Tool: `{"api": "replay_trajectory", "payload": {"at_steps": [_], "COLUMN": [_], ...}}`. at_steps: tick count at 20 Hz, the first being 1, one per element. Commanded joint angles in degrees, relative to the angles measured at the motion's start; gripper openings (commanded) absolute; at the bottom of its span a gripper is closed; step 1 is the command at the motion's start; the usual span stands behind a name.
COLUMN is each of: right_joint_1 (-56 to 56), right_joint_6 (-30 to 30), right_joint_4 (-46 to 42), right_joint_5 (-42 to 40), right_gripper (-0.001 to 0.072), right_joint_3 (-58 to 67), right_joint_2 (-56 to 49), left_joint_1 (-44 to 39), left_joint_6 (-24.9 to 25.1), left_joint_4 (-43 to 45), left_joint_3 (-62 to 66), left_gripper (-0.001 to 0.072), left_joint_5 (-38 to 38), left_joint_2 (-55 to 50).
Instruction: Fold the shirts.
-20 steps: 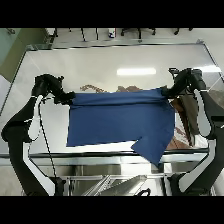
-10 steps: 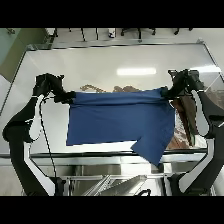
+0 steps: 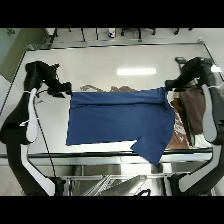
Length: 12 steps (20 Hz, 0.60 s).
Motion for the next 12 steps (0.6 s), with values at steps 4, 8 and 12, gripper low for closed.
{"api": "replay_trajectory", "payload": {"at_steps": [4, 8, 12], "right_joint_1": [-9.38, -16.57, -23.52], "right_joint_6": [-0.76, -2.34, -3.43], "right_joint_4": [10.88, 14.88, 14.64], "right_joint_5": [-8.02, -4.66, -2.95], "right_gripper": [0.0501, 0.0500, 0.0414], "right_joint_3": [-14.80, -37.66, -53.59], "right_joint_2": [15.15, 27.56, 36.30], "left_joint_1": [6.19, 10.47, 13.27], "left_joint_6": [5.14, 9.57, 14.29], "left_joint_4": [-6.16, -11.39, -16.26], "left_joint_3": [-33.94, -61.68, -72.17], "left_gripper": [0.0495, 0.0495, 0.0495], "left_joint_5": [-2.58, -13.53, -20.46], "left_joint_2": [19.63, 29.57, 32.02]}}
